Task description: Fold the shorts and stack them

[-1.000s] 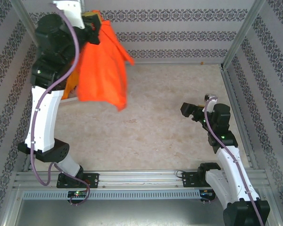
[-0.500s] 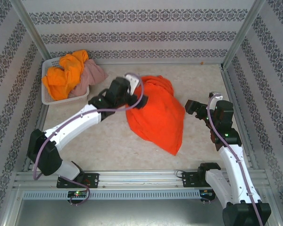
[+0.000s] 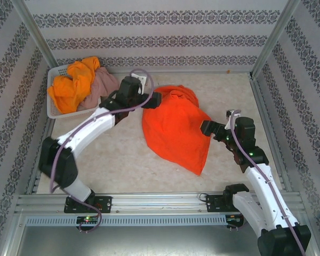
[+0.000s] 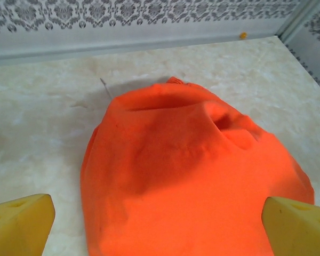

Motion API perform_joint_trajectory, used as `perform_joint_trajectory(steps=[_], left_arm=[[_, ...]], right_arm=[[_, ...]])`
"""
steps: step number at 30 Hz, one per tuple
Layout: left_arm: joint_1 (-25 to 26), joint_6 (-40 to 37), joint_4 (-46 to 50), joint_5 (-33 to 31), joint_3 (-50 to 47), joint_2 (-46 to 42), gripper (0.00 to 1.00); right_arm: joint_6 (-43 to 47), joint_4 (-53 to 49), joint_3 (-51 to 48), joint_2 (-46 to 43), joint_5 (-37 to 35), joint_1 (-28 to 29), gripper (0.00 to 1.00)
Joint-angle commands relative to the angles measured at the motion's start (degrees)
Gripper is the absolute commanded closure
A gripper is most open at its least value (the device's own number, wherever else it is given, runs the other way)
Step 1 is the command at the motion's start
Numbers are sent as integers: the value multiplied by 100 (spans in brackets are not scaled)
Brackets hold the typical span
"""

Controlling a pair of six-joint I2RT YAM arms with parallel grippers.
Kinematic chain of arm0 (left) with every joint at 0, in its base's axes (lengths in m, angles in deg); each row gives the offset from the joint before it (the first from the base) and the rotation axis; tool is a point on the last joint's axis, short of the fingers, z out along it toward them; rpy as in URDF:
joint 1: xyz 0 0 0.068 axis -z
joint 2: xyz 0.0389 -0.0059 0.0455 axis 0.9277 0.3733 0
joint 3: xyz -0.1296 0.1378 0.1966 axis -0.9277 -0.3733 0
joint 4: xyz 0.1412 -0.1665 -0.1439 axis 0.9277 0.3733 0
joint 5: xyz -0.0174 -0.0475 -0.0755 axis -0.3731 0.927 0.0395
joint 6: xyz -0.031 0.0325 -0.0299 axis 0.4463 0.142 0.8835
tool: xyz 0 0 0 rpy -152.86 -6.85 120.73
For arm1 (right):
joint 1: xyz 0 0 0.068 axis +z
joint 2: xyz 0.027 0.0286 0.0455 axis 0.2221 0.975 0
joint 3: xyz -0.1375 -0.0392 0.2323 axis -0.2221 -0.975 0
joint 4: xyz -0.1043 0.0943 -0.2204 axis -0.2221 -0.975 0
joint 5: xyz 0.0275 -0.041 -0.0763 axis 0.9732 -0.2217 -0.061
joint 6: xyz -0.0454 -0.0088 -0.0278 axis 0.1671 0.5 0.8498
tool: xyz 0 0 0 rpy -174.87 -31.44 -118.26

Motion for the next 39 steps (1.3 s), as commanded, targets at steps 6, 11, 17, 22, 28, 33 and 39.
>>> perform_joint_trajectory(steps=[6, 11, 17, 22, 28, 33, 39], left_arm=[[-604, 923, 1283, 632, 2342, 2428, 0], [-598, 1250, 1635, 1001, 3216, 3522, 2], [-591, 1661, 1198, 1548, 3166, 3762, 62], [-753, 1279, 1223, 819, 3237, 2975, 100], [-962, 404, 1761, -285, 4605, 1958, 100], [-431, -450, 1633, -1101, 5317, 1351, 100], [1054, -1603, -681, -2031, 2519, 142, 100]], right_arm=[[-258, 67, -219, 181, -221, 428, 2], [-212, 189, -189, 693, -374, 786, 2], [-176, 379, -162, 1122, -401, 892, 2], [-49, 484, -21, 1313, -445, 900, 2], [322, 588, 333, 1608, -376, 872, 2], [608, 603, 690, 1579, -418, 699, 2], [666, 542, 1027, 1413, -296, 216, 2]])
